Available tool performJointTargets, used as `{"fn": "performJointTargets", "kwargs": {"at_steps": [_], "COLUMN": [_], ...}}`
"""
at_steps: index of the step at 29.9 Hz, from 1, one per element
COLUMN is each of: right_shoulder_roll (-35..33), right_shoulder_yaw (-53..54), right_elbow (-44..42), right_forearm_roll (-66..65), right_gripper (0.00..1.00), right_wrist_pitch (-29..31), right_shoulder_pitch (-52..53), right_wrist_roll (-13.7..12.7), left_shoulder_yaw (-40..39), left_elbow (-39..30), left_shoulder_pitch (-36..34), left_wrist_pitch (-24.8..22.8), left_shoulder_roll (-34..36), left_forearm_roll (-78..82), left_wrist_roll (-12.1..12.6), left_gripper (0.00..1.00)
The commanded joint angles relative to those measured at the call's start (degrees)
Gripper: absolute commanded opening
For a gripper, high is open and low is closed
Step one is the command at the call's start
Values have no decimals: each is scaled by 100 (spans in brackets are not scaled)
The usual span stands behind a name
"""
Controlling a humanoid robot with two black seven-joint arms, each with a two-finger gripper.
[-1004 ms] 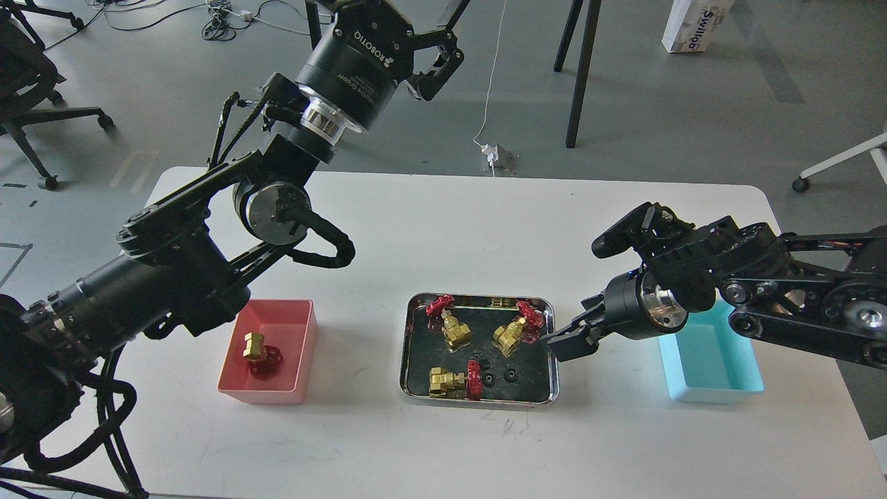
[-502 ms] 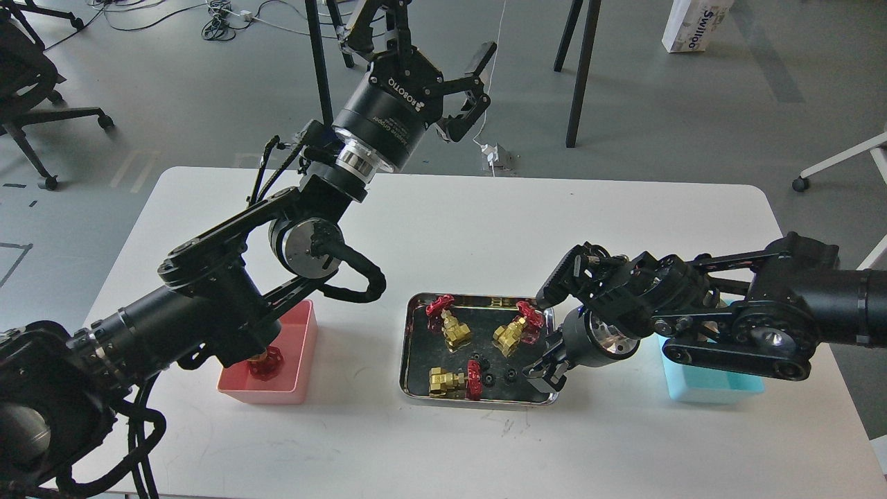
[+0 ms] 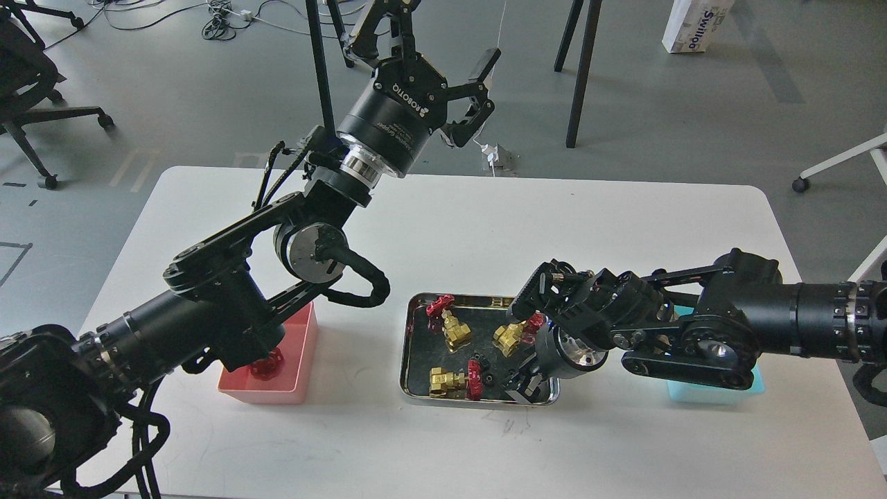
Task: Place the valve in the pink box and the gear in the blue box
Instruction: 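Grasp a small black gear on the tray with the right gripper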
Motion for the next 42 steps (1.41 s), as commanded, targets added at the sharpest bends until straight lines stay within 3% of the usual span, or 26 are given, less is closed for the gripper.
{"fn": "performJointTargets", "kwargs": {"at_steps": [1, 17, 42], "right_shoulder_roll": [1, 432, 432], "right_shoulder_yaw": [4, 13, 57], "right_elbow": [-100, -390, -513], "right_forearm_roll": [-8, 9, 27], "right_gripper": [58, 56, 54], "right_wrist_pitch": [1, 1, 1], "right_shoulder_pitch": [-71, -89, -54], "right_wrist_roll": [-5, -5, -14], "left_shoulder_yaw": [1, 10, 10], "left_elbow": [8, 17, 17], "left_shoulder_pitch": [9, 36, 141], "left_wrist_pitch": [0, -9, -9], "left_shoulder_roll": [0, -8, -17], "left_forearm_roll": [9, 44, 53], "left_wrist_roll": [1, 1, 1], "left_gripper": [100, 100, 100]}}
